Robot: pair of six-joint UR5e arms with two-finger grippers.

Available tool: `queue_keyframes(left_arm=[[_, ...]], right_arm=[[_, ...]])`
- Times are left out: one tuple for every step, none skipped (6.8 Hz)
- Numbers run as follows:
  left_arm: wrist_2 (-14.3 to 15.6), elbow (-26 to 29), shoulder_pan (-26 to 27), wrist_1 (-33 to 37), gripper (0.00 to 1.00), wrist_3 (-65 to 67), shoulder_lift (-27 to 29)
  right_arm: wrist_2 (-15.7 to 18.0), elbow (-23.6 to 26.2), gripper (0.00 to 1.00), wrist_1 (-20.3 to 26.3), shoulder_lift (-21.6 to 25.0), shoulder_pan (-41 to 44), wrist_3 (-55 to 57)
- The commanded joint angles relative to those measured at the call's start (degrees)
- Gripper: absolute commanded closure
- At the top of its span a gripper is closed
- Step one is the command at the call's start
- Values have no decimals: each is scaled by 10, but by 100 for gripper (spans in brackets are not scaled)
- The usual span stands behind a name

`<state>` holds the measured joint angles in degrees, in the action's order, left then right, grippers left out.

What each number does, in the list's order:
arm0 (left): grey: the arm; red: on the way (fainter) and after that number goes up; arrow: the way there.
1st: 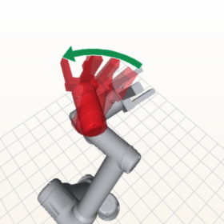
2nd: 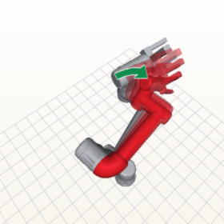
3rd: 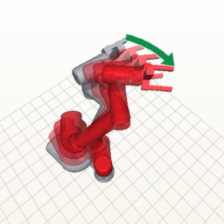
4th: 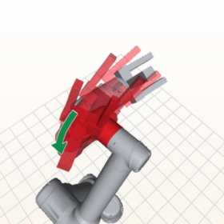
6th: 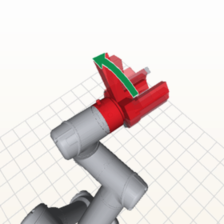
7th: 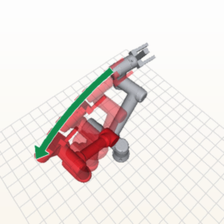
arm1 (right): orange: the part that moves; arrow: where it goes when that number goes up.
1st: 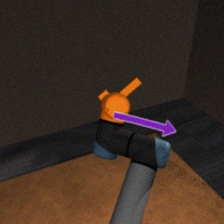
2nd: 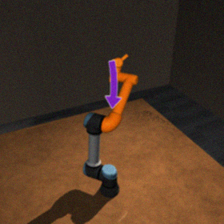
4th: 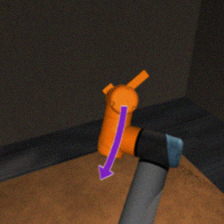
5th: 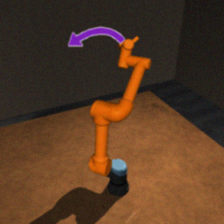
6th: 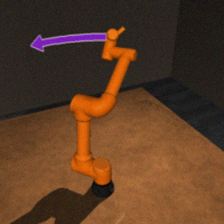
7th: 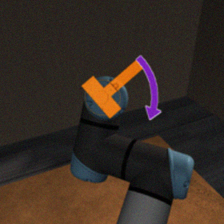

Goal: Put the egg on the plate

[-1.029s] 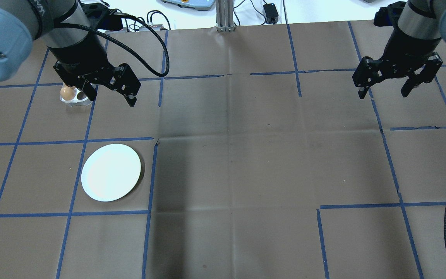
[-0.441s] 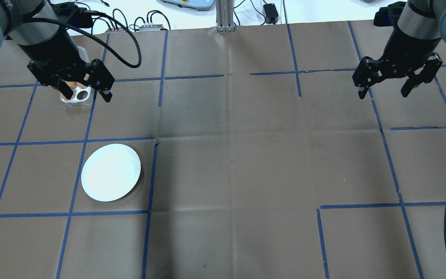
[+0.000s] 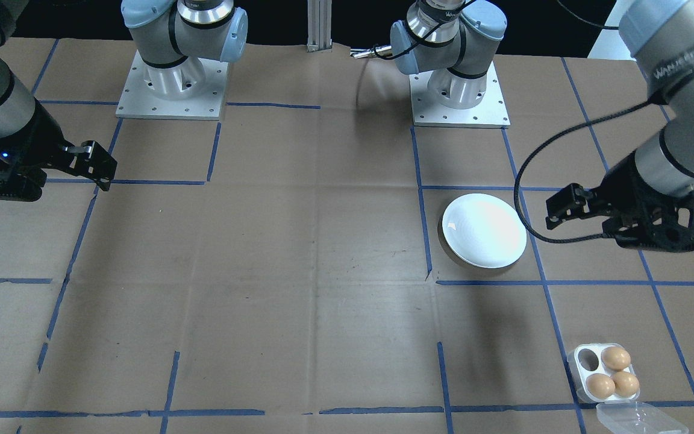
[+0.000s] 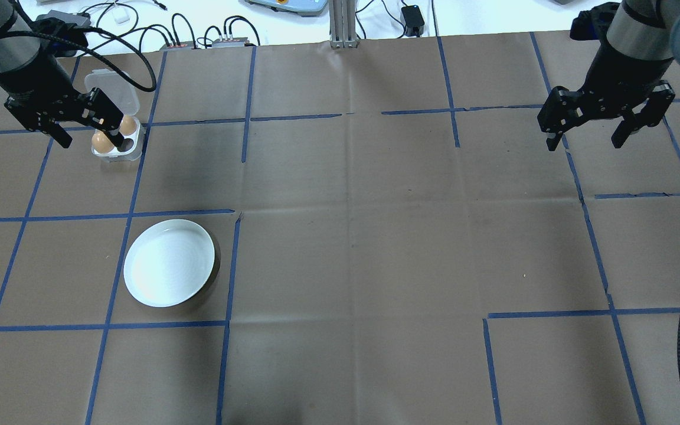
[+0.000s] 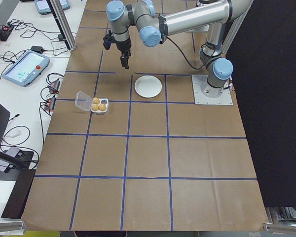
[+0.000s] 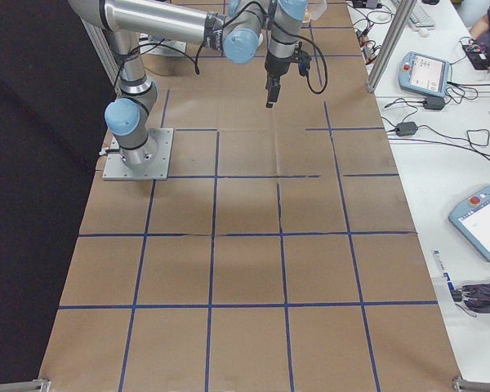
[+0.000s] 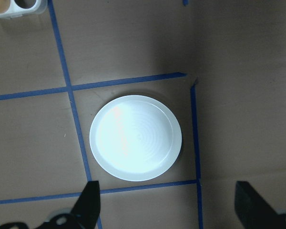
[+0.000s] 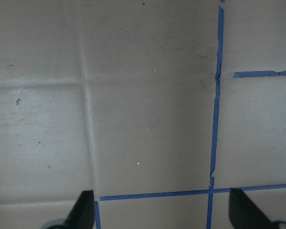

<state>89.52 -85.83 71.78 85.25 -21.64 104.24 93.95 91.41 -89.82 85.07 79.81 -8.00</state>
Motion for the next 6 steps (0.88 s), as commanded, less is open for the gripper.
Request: queue_keyframes(left_arm=[[0, 7, -42, -99, 0, -31, 87], [1, 6, -61, -141, 0, -51, 110], [37, 7, -65, -174, 0, -52, 133], [51, 27, -71, -197, 0, -63, 162], [51, 70, -74, -191, 0, -63, 198], [42, 112, -70, -163, 0, -63, 233]], right_arm=[[1, 0, 0, 0, 0, 0, 0], [0, 0, 0, 0, 0, 0, 0], [0, 0, 0, 0, 0, 0, 0], [0, 0, 0, 0, 0, 0, 0], [0, 0, 0, 0, 0, 0, 0], [0, 0, 0, 0, 0, 0, 0]])
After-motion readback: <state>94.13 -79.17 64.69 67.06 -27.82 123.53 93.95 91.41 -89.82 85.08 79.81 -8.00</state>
